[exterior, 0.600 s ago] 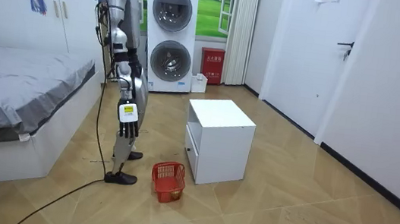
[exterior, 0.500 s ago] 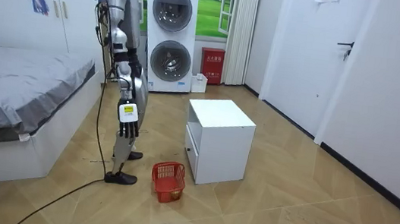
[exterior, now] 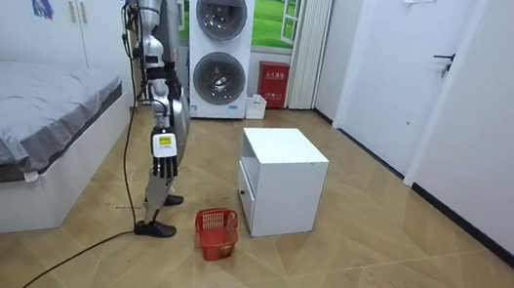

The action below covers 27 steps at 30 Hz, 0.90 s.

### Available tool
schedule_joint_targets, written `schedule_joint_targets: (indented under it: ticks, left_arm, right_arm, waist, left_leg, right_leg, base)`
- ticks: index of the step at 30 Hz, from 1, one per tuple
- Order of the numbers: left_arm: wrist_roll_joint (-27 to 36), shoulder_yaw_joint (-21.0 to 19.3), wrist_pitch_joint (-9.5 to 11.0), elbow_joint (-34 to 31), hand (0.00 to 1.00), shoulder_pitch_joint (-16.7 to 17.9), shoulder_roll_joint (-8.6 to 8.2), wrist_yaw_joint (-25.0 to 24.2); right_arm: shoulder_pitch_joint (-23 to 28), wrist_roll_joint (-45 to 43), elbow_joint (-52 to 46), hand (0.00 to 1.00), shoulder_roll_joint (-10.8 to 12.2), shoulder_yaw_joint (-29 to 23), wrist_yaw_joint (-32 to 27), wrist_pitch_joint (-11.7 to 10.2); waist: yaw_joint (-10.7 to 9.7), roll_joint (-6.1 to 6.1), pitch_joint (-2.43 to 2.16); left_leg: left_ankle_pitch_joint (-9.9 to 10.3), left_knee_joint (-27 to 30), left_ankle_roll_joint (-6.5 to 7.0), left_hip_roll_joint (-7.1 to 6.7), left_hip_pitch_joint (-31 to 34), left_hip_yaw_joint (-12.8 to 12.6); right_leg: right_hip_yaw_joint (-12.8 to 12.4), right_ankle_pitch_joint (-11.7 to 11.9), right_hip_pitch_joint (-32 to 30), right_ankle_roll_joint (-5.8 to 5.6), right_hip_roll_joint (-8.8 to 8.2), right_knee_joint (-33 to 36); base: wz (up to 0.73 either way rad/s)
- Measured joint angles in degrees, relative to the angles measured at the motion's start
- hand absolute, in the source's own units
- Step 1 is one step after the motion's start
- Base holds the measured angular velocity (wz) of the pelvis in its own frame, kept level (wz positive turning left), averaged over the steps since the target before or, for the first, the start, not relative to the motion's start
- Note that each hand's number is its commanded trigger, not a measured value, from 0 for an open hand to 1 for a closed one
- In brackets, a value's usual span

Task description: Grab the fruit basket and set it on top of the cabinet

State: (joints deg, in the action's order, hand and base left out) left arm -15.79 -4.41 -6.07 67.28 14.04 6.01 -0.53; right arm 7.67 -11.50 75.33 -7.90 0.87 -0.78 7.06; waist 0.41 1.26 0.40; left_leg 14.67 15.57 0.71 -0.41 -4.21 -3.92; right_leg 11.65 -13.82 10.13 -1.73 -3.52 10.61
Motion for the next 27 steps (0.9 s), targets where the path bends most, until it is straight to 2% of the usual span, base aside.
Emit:
schedule_joint_targets:
  ticks: [12,20,24,26,27]
  left_arm:
    - [-0.1,0.0,0.0,-0.4,0.00,0.0,0.00,0.8]
    - [0.0,0.1,0.2,-0.7,0.00,0.1,0.11,2.3]
    - [0.0,0.1,0.4,-0.7,0.00,-1.1,0.12,2.3]
    - [-0.1,0.1,0.8,-0.7,0.00,-1.9,0.12,2.4]
    - [0.0,0.2,1.2,-0.6,0.00,-2.2,0.12,2.6]
  right_arm:
    - [-0.2,0.1,-0.3,0.00,0.0,0.0,-3.6,-0.2]
    - [-0.7,1.0,-0.3,0.00,0.0,-0.5,-3.6,-0.2]
    - [-0.8,2.6,-0.5,0.00,0.0,-0.5,-4.1,-0.8]
    - [-1.2,3.0,-1.0,0.00,-0.1,-0.5,-4.7,-0.8]
    - [-1.3,3.6,-1.8,0.00,-0.1,-0.7,-5.4,-0.9]
  waist:
    - [-0.2,0.04,0.00]
    - [-0.3,0.66,-0.13]
    - [-0.6,0.96,0.06]
    - [-0.5,0.75,-0.01]
    - [-0.5,0.55,0.29]
  left_leg:
    - [0.0,0.1,0.02,-0.29,0.2,0.5]
    - [0.0,0.3,0.15,-0.76,0.8,1.2]
    - [0.8,3.4,1.25,-1.14,3.2,0.9]
    - [1.2,4.5,1.62,-1.29,4.7,0.8]
    - [1.4,5.5,1.94,-1.32,5.7,0.7]
  right_leg:
    - [0.4,-0.1,0.1,-0.18,-0.24,-0.1]
    - [1.6,-0.5,-0.1,-0.41,-0.72,0.1]
    - [2.7,-1.8,-1.8,-0.89,-1.73,3.1]
    - [2.7,-2.2,-3.3,-1.24,-2.22,5.2]
    - [2.6,-2.2,-4.6,-1.30,-2.51,6.9]
  base:
    - [0.01]
    - [0.06]
    - [0.16]
    - [0.06]
    - [0.00]
